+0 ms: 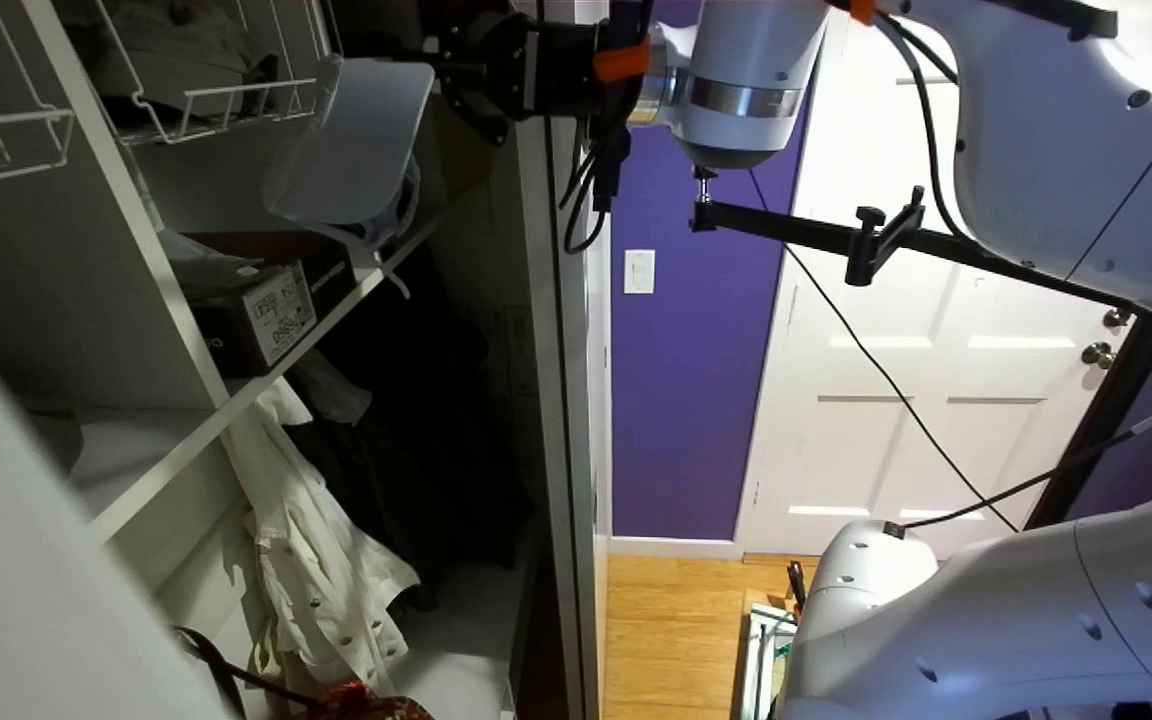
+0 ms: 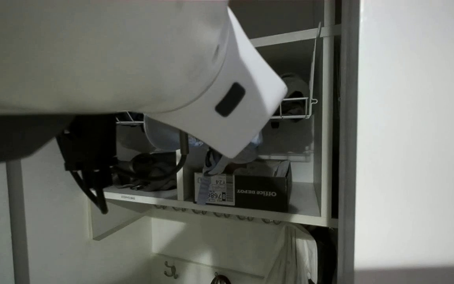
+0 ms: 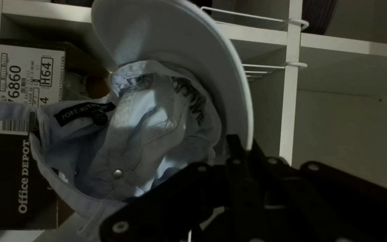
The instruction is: Remove the blue cap from the rack on the right and put it in the box below the rack on the right
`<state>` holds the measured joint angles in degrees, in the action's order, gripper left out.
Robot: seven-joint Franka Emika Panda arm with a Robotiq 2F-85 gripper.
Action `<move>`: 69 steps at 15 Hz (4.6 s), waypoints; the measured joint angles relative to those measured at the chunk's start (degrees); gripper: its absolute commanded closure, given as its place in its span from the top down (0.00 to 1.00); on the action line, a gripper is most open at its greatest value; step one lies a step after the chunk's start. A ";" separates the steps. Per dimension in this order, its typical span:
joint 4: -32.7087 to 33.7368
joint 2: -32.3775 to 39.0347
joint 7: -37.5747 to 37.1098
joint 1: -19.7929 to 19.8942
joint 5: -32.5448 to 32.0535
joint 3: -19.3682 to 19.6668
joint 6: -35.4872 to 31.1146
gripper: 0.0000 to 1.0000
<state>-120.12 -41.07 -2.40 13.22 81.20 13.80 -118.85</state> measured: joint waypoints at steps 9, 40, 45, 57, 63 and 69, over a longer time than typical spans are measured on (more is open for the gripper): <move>-3.45 -0.23 -0.03 0.45 0.00 -4.39 -4.96 0.06; -5.84 7.17 15.47 -1.83 29.10 -10.24 -15.38 0.02; -5.84 7.76 16.80 -1.83 30.00 -10.85 -15.44 0.51; -5.52 2.09 15.13 -1.00 12.07 -14.88 -29.96 1.00; -5.56 -2.10 7.97 -0.53 -13.85 -15.28 -29.43 1.00; -4.54 -6.13 1.95 -0.42 -38.31 -13.56 -20.70 1.00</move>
<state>-124.65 -47.20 -0.45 12.80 42.89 0.24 -139.55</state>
